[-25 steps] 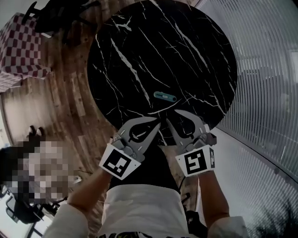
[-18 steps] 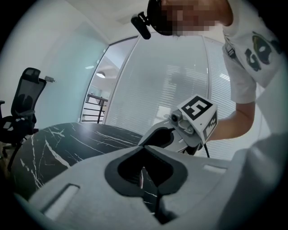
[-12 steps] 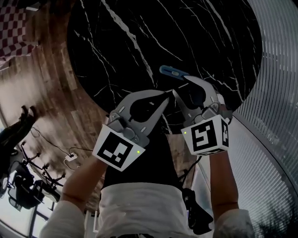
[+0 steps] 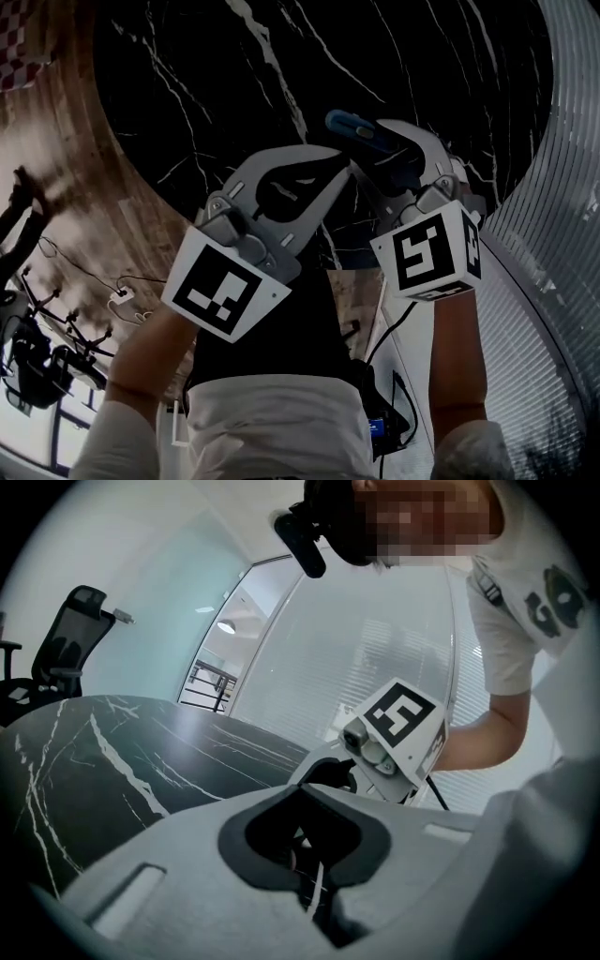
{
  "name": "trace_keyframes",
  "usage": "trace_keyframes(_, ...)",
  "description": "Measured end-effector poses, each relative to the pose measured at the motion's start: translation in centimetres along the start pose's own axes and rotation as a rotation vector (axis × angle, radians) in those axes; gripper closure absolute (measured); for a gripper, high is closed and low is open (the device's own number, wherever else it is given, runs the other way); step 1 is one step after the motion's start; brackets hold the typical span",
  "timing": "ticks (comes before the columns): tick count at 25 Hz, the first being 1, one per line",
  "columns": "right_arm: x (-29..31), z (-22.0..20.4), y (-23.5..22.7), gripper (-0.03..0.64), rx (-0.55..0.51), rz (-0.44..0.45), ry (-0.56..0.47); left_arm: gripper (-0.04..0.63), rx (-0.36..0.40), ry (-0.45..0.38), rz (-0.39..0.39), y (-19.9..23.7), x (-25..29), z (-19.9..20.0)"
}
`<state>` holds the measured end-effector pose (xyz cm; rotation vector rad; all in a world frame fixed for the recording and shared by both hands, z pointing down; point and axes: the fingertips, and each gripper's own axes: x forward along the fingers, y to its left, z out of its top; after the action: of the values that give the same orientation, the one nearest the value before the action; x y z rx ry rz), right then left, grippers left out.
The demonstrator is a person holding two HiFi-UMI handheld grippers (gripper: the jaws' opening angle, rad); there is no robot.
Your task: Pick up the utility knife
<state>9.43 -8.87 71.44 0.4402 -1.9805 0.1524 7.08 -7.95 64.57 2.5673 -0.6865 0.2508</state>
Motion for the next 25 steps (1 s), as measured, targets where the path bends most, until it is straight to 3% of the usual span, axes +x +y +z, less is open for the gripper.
trace_keyframes(10,1.6,-1.1,0.1,0.420,-0.049,0.059,0.060,0.591,-0.025,-0.033,0.017,0.9,0.5,-0.5)
trace_keyframes(15,1.8,-1.2,1.2,0.497,-0.043,0.152,0.072,0.591,-0.025,-0.039,0.023,1.0,0.4,-0.7)
trace_keyframes(25,0.2,-0.6,1.2,0.488,-0.055,0.107,0.059,0.592,0.016,-0.044,0.048,1.0,-0.9,1.0)
